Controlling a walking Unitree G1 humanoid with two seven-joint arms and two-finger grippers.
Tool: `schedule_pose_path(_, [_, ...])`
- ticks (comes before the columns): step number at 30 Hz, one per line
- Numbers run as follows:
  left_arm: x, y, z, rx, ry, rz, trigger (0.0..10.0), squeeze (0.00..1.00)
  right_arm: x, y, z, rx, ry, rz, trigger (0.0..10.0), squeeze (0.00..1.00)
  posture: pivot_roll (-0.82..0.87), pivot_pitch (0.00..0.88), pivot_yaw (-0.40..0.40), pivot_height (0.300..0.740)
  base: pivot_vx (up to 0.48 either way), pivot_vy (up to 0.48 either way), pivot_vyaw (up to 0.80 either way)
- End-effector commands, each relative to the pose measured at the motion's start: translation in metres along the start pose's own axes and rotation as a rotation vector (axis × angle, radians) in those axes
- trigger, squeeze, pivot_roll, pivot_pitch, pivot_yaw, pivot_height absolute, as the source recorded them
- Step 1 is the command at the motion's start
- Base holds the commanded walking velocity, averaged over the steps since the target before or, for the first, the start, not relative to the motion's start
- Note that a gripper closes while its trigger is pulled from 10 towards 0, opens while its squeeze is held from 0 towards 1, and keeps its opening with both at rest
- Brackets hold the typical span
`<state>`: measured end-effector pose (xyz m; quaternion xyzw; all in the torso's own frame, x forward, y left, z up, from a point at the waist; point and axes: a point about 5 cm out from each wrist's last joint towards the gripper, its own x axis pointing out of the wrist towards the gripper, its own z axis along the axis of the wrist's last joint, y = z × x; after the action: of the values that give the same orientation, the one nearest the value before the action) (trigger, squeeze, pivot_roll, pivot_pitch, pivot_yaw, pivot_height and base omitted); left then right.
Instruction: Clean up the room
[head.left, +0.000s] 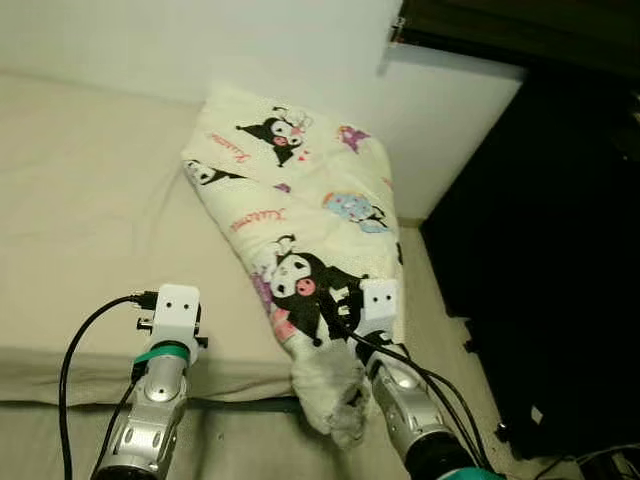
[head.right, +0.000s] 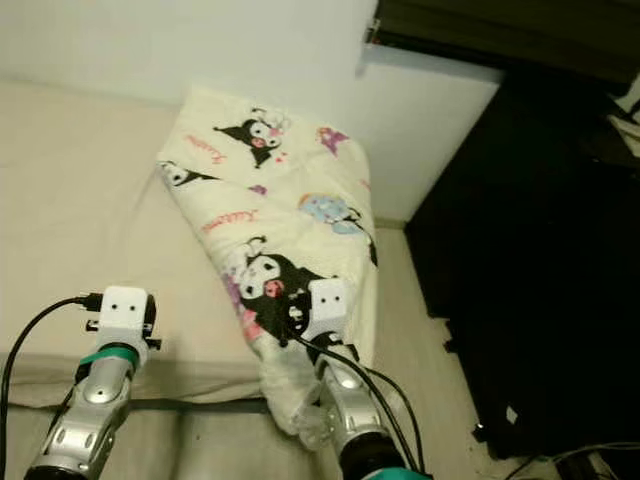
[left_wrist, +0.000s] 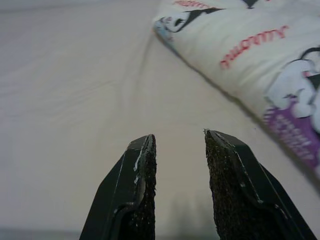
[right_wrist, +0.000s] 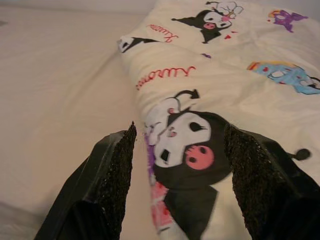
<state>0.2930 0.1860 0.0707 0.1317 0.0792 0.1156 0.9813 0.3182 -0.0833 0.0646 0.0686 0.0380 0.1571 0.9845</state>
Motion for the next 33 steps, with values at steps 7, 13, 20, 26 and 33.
schedule_pose_path(7, [-0.003, -0.009, -0.009, 0.035, 0.03, -0.062, 10.0, 0.0, -0.003, -0.007, -0.001, -0.014, 0.008, -0.02, 10.0, 0.0, 0.14, 0.007, -0.104, 0.74, 0.0, 0.0, 0.0])
schedule_pose_path(13, [-0.007, -0.011, -0.013, 0.171, -0.009, -0.179, 10.0, 0.0, -0.001, -0.013, 0.002, -0.005, 0.0, -0.039, 10.0, 0.0, 0.15, 0.009, -0.105, 0.74, 0.0, 0.0, 0.0])
schedule_pose_path(20, [-0.008, -0.016, -0.008, 0.181, -0.041, -0.225, 10.0, 0.0, 0.002, -0.018, 0.008, 0.011, -0.022, -0.062, 10.0, 0.0, 0.15, 0.009, -0.103, 0.72, 0.0, 0.0, 0.0])
schedule_pose_path(26, [-0.008, -0.021, -0.003, 0.167, -0.059, -0.233, 10.0, 0.0, 0.005, -0.019, 0.014, 0.015, -0.039, -0.07, 10.0, 0.0, 0.15, 0.008, -0.101, 0.7, 0.0, 0.0, 0.0])
schedule_pose_path(33, [-0.005, -0.016, 0.0, 0.164, -0.073, -0.208, 10.0, 0.0, 0.005, -0.021, 0.015, 0.019, -0.043, -0.08, 10.0, 0.0, 0.15, 0.008, -0.102, 0.67, 0.0, 0.0, 0.0])
